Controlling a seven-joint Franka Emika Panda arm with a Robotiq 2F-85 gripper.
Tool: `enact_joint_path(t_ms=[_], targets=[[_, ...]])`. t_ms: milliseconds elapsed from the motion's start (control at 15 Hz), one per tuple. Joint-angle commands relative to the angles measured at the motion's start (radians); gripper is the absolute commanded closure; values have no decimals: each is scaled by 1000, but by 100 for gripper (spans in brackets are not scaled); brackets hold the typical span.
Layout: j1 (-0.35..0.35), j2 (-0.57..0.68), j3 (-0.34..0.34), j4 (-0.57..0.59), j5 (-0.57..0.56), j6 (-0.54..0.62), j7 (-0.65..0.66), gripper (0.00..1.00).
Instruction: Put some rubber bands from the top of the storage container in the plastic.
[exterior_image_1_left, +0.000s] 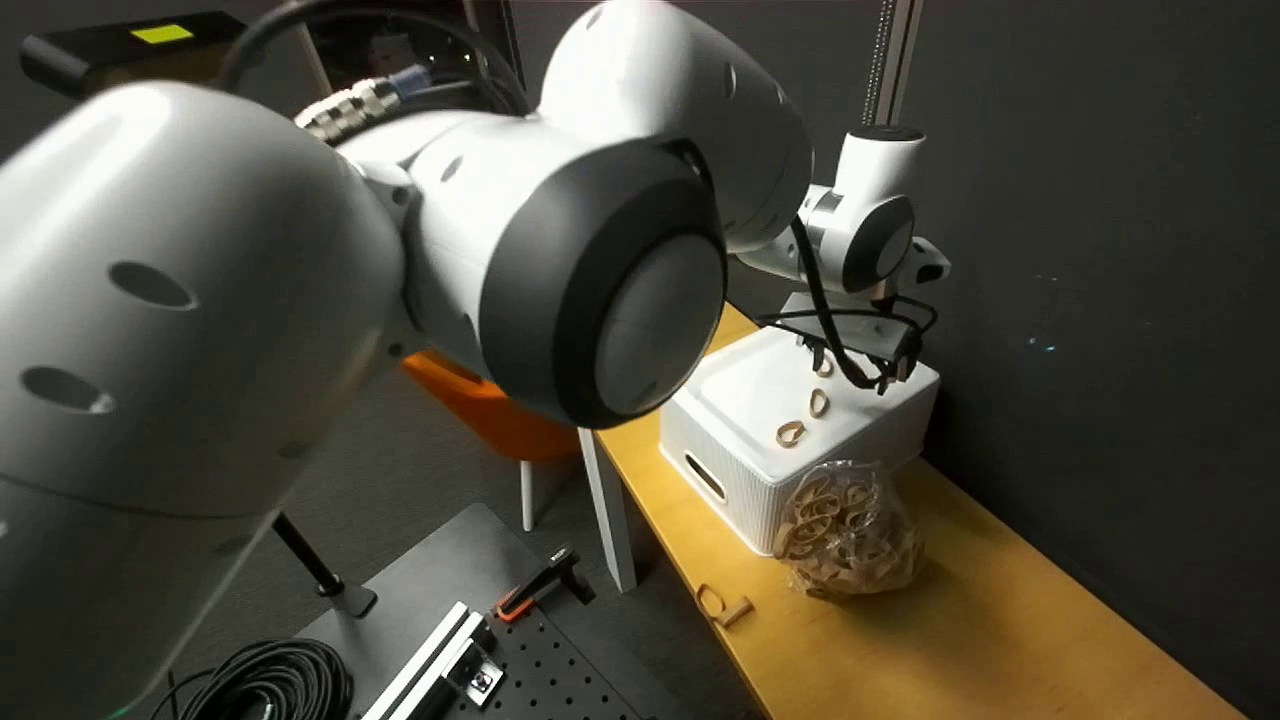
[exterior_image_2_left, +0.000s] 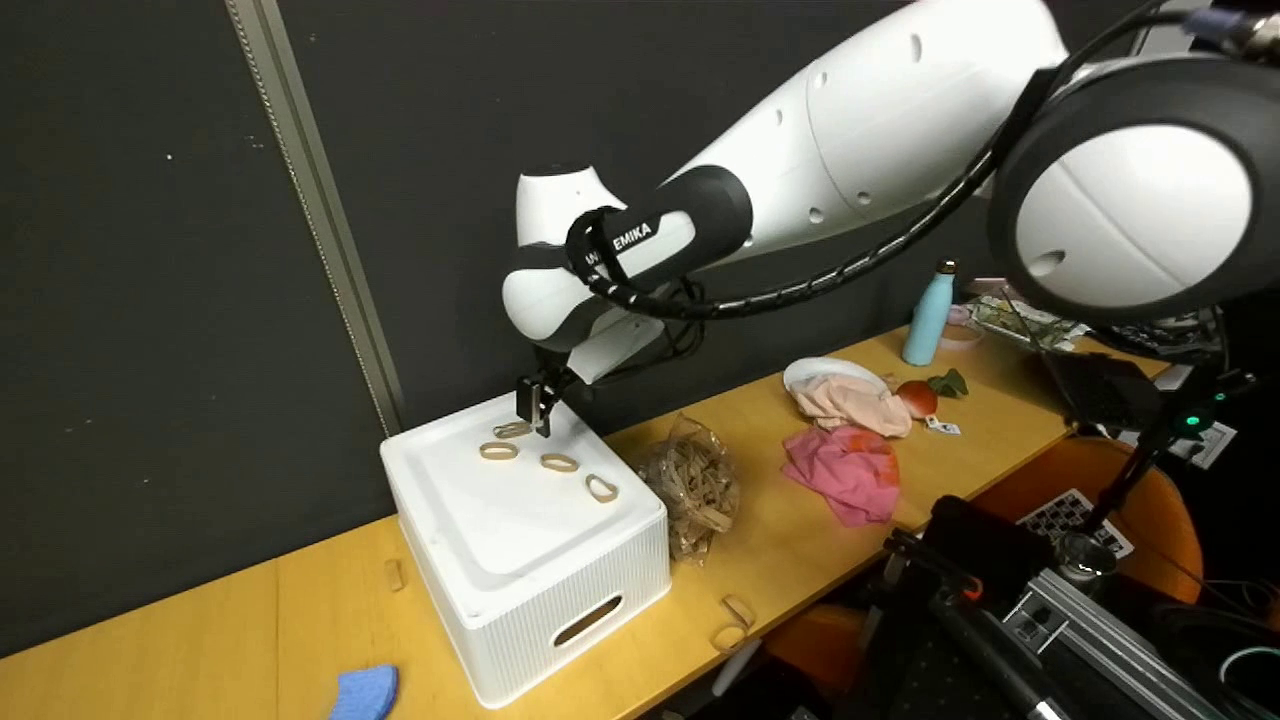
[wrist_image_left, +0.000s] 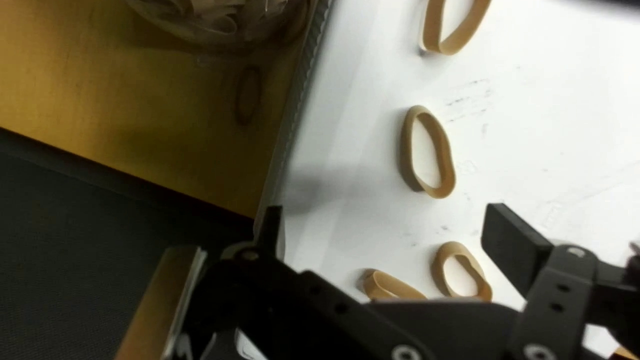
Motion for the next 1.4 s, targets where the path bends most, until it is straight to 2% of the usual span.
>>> enact_joint_path(t_ms=[0,533,933,1333], targets=[[0,154,8,239,-7,-89,-47,0],[24,349,-1,573,-13,-229,-95,0],[29,419,2,664,-12,-246,-127,0],[59,503,-6,777,-22,-210,-161,0]])
